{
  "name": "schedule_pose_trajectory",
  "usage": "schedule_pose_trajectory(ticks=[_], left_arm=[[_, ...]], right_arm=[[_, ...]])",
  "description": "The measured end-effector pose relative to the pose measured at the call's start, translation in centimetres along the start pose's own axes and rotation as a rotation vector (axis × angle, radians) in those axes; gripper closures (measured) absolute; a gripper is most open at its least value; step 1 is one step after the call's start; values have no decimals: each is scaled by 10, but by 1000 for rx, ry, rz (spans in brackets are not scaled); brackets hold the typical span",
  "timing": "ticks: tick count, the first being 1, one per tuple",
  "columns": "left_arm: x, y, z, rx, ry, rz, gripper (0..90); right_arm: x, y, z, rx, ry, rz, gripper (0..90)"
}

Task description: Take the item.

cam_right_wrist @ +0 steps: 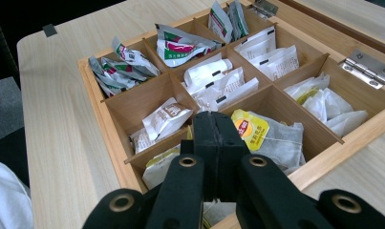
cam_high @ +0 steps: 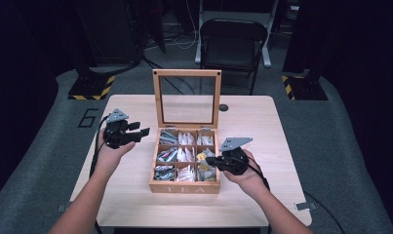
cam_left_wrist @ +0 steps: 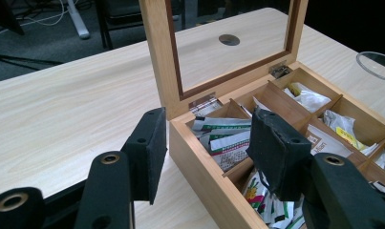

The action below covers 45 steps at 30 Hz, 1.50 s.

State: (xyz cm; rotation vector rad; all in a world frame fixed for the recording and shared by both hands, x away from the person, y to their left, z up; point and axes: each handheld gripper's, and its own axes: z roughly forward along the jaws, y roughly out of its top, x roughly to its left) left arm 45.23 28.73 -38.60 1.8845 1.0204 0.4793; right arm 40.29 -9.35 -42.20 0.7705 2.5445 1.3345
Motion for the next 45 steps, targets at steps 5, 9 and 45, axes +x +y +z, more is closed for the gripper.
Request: schedule_pose_trajectory(ticks=[5, 9, 45], left_arm=[[0, 0, -1, 0, 0, 0, 473], [1, 1, -2, 1, -1, -1, 473], [3, 0, -4, -6, 5, -5, 473]], right_arm=[[1, 5, 0, -7, -3, -12, 900], [1, 9, 0, -15, -2, -11, 900], [-29, 33, -33, -57, -85, 15, 900]])
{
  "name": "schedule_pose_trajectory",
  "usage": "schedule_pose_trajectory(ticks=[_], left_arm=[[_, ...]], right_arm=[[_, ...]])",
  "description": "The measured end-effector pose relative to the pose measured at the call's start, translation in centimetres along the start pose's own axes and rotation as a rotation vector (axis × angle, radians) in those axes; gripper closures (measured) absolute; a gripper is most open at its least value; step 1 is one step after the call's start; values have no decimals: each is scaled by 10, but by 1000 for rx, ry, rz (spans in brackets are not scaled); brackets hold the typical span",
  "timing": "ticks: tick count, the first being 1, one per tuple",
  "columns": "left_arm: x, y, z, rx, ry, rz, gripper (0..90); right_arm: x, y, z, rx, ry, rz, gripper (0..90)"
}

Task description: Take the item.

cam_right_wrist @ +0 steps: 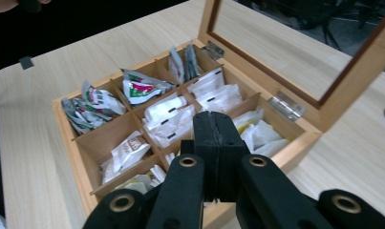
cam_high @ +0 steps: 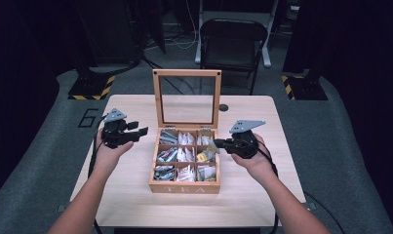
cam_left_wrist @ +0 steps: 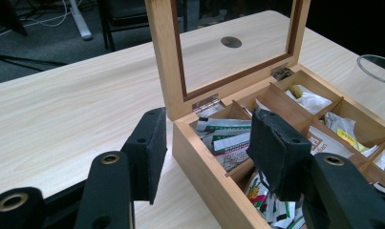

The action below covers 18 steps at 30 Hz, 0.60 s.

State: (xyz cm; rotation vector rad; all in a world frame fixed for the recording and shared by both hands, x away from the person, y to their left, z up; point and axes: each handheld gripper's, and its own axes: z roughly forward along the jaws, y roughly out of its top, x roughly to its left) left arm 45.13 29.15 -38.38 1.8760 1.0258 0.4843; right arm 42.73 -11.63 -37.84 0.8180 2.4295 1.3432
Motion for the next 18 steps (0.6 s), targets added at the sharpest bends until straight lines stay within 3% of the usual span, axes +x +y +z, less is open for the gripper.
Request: schedule_pose_trajectory(ticks=[18], left_arm=[[0, 0, 1, 4, 1, 3, 473]], right_arm=[[-30, -9, -21, -6, -95, 41, 900]])
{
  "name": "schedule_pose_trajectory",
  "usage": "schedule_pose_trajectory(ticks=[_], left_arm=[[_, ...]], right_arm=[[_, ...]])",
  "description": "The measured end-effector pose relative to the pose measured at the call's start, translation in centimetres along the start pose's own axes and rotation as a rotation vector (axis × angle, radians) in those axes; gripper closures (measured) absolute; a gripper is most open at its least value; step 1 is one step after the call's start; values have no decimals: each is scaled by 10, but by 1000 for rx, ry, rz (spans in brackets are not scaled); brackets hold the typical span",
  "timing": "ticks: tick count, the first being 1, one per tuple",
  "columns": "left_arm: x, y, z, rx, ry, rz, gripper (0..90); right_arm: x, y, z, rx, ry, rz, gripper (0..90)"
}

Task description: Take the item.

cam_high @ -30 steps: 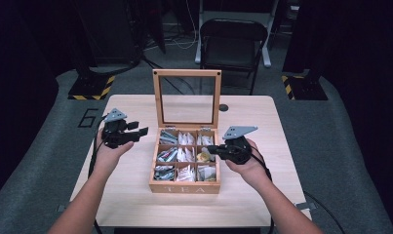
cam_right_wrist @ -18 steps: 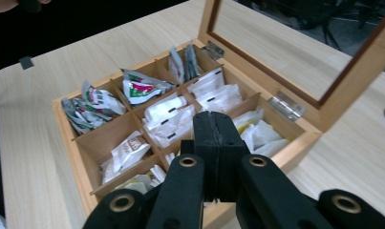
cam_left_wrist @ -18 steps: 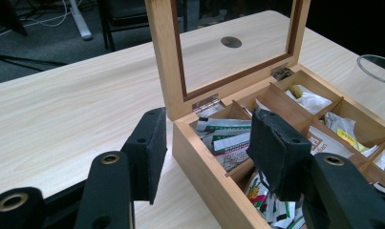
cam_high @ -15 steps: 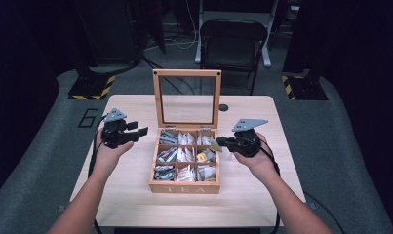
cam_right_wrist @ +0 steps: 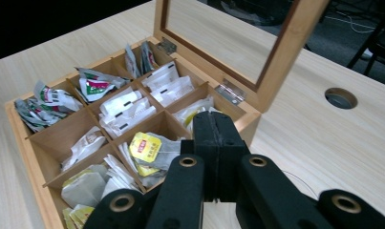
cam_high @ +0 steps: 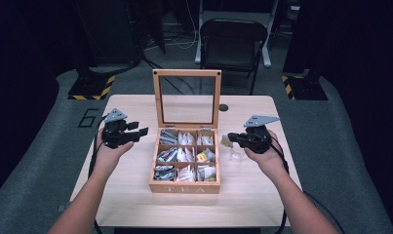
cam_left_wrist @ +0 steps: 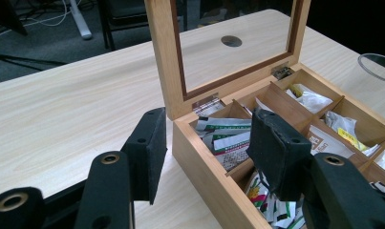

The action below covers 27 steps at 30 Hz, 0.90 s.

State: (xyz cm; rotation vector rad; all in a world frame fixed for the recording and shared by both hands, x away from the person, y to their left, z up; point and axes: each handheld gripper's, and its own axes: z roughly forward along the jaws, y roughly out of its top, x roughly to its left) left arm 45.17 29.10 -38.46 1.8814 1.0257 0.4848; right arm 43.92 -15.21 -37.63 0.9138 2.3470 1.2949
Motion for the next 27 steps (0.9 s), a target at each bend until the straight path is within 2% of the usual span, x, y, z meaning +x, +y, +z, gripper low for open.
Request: schedule_pose_trajectory(ticks=[13, 27], left_arm=[[1, -1, -1, 0, 2, -6, 473], [1, -2, 1, 2, 1, -6, 473]], right_arm=[[-19, -10, -11, 18, -60, 31, 900], [-29, -20, -11, 28, -101, 51, 900]])
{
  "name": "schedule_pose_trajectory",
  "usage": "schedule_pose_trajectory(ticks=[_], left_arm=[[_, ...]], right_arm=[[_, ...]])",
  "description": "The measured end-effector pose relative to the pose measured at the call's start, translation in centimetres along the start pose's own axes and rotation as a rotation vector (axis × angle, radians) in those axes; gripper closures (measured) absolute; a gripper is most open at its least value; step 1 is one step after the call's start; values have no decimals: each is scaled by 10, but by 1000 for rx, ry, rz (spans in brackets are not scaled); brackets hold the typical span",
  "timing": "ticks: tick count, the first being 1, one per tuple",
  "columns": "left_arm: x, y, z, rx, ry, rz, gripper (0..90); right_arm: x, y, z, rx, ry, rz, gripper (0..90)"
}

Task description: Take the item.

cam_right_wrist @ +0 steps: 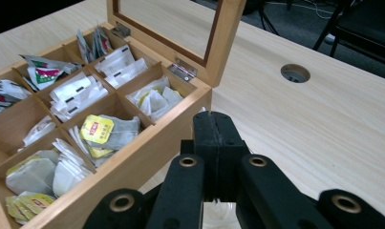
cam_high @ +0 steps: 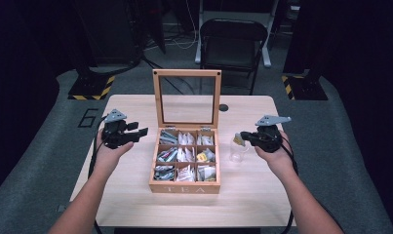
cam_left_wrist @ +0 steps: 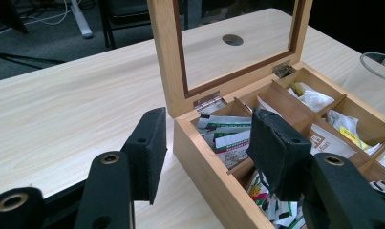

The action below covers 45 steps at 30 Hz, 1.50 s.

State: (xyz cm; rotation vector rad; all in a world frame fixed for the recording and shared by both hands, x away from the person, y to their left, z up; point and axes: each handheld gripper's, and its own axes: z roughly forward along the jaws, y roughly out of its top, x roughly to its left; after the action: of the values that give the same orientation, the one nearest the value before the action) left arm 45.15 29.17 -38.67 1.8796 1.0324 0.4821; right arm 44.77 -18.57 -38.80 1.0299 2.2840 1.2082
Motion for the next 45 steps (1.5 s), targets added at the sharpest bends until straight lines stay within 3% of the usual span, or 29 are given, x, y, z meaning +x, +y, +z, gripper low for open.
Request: schedule_pose_trajectory(ticks=[14, 26, 36, 45], left_arm=[[1, -1, 0, 4, 1, -2, 473], [2, -2, 0, 5, 2, -2, 473], [3, -4, 0, 7, 2, -6, 473], [3, -4, 0, 3, 3, -9, 473]], right_arm=[[-6, -23, 21, 50, -16, 35, 900], [-8, -29, 29, 74, -22, 51, 897], [-9, -29, 29, 74, -25, 62, 798], [-4, -18, 27, 69, -15, 47, 721]])
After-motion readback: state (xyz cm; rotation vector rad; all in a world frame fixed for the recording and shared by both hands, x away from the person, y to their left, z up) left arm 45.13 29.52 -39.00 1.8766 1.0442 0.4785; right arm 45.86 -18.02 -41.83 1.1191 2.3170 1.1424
